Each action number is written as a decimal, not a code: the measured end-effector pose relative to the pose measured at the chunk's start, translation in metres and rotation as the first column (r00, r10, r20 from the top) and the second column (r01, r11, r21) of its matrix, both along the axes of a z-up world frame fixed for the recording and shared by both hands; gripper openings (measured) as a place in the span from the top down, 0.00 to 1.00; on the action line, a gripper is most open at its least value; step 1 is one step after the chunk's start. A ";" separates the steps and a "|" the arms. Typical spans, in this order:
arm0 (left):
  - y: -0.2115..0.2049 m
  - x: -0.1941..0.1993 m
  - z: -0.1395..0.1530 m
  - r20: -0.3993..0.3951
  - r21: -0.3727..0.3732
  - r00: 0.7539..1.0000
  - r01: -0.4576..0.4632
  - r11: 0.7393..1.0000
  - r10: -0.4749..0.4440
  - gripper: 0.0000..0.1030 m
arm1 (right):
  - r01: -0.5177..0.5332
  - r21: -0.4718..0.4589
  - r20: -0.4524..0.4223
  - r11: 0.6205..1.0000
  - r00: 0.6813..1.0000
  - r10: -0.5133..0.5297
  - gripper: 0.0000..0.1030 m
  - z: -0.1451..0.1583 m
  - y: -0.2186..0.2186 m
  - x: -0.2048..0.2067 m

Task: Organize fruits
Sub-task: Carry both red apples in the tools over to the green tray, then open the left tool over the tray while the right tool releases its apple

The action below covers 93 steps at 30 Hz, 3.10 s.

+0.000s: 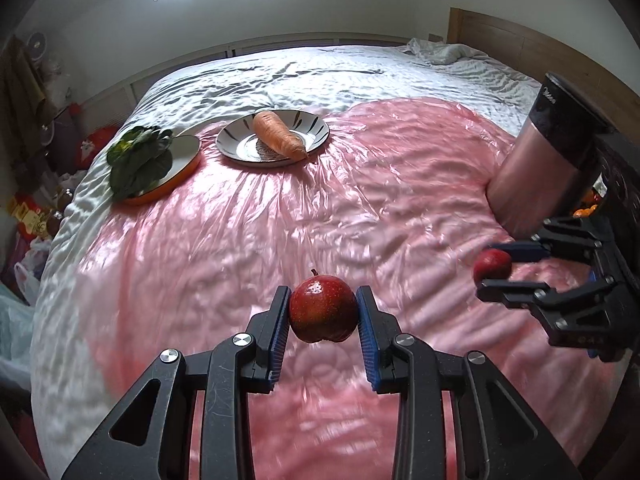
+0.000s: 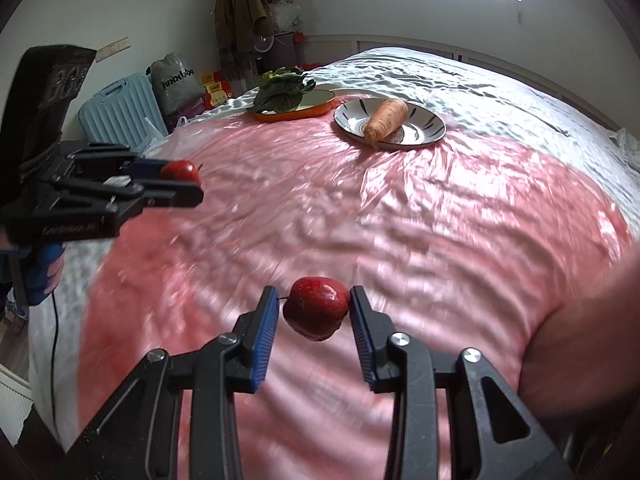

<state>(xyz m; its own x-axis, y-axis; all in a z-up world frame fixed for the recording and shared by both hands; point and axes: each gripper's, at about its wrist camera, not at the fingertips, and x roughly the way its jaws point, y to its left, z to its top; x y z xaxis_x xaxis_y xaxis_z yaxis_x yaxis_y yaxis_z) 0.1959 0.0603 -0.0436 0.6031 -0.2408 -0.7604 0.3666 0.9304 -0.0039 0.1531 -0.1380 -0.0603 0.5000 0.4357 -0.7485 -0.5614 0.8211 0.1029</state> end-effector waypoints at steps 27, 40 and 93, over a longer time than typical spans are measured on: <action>-0.092 -0.140 0.021 0.010 -0.049 0.997 0.071 0.996 -0.070 0.73 | 0.144 0.024 0.039 0.989 0.989 -0.145 0.39 0.035 -0.121 -0.143; -0.199 -0.163 0.011 -0.037 -0.089 0.982 0.182 0.979 -0.186 0.73 | 0.326 0.048 0.056 0.944 0.943 -0.329 0.39 0.029 -0.240 -0.164; -0.521 0.033 -0.065 -0.132 -0.019 0.980 0.145 0.989 -0.146 0.73 | 0.505 -0.067 0.071 0.860 0.863 -0.501 0.39 -0.049 -0.451 -0.006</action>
<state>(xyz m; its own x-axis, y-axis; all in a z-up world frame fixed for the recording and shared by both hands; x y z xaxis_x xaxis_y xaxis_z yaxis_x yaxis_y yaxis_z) 0.2285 -0.4606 -0.1081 0.4546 -0.3260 -0.8289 0.4937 0.8668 -0.0701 0.1470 -0.5889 -0.1092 0.6716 0.0541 -0.7389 -0.0723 0.9974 0.0073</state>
